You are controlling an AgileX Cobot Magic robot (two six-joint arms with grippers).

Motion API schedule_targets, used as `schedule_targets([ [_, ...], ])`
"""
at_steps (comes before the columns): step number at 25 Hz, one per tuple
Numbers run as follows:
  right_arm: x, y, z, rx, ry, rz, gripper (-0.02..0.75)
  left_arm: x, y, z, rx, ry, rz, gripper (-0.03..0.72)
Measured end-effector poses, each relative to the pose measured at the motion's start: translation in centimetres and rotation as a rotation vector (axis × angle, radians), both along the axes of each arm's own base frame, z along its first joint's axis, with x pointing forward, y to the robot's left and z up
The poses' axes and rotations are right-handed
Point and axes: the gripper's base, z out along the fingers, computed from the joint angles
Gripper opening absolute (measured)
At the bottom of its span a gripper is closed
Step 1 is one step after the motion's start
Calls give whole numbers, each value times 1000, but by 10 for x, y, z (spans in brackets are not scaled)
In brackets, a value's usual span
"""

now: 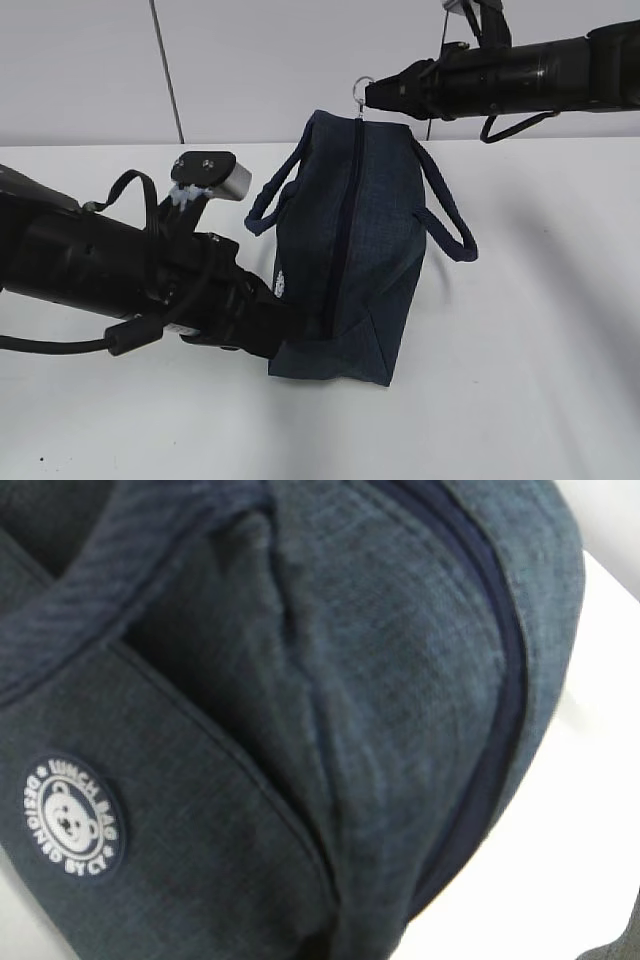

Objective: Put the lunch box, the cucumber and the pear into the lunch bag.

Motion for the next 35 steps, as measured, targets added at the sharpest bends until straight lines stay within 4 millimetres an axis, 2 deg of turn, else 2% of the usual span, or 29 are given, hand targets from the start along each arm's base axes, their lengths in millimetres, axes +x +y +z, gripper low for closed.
schedule_targets([
  [5, -5, 3, 0, 47, 76, 39, 6, 1, -1, 1, -31, 22, 30, -20],
  [8, -6, 4, 0, 60, 101, 50, 6, 0, -2, 1, -43, 32, 35, 13],
  [10, -6, 3, 0, 65, 107, 48, 6, -1, -3, 2, -53, 41, 24, 84],
  [15, -6, 4, 0, 66, 110, 49, 6, -5, -3, 12, -94, 51, 19, 403],
  [16, -6, 4, 0, 67, 111, 49, 6, -5, -1, 16, -104, 50, 33, 447],
  [18, -6, 4, 0, 67, 111, 49, 6, -4, 4, 24, -126, 49, 55, 489],
  [26, -6, 4, 0, 72, 112, 47, 6, -1, 26, 63, -244, -14, 174, 510],
  [31, -6, 3, 0, 75, 111, 44, 6, 15, 37, 67, -259, -38, 370, 510],
  [35, -6, 3, 1, 76, 110, 44, 6, 33, 33, 80, -280, -81, 412, 508],
])
